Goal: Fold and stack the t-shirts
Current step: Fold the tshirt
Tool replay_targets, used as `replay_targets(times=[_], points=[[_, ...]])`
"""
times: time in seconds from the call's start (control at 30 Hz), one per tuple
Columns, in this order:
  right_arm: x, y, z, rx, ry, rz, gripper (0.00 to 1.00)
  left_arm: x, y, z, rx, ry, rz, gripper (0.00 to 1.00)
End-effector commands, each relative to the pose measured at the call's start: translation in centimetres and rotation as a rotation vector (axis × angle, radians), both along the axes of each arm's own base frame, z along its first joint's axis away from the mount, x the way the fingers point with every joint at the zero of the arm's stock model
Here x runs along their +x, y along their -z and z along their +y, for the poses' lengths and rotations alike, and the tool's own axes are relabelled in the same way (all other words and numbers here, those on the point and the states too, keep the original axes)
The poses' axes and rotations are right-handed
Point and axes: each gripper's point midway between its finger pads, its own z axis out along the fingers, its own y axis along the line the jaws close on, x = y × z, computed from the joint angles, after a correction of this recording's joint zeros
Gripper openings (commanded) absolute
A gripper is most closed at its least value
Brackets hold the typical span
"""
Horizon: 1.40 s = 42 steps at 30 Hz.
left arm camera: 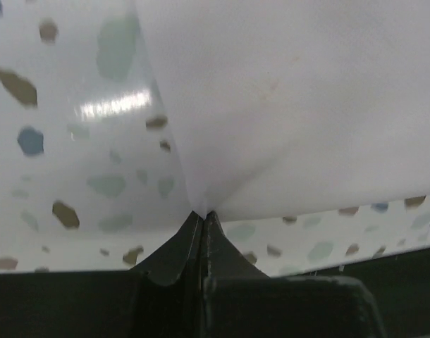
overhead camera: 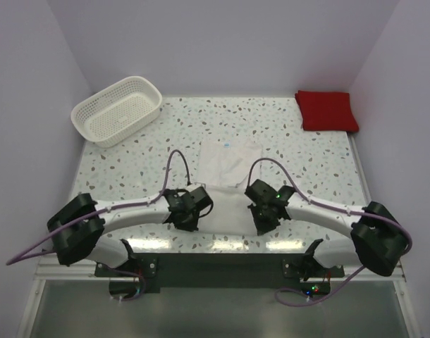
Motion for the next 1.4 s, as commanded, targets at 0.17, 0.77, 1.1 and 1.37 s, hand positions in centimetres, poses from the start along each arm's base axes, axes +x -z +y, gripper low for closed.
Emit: replay_targets(times=[0.17,0.77,1.1,1.37], points=[[-7.9,-5.9,-0.1,0.046,-0.040,0.140,0.00,-9.4,-4.7,4.7,-0.037,-0.025,0.194,0.00],[7.6,-15.5,1.8,0.128,-0.023,-0.058,0.00,9.4,-14.4,-0.1,-0.200,0.006,-0.158,0.00],[16.0,-13.8,0.1,0.195,0.052,-0.016,0.00,18.9,-12.5,0.7,-0.221,-0.039,-0.191,0.00],[23.7,-7.9,-0.1,0.252,0.109,0.046,0.00,25.7,-6.2,1.7,-0.287,-0.100,-0.164,0.00]])
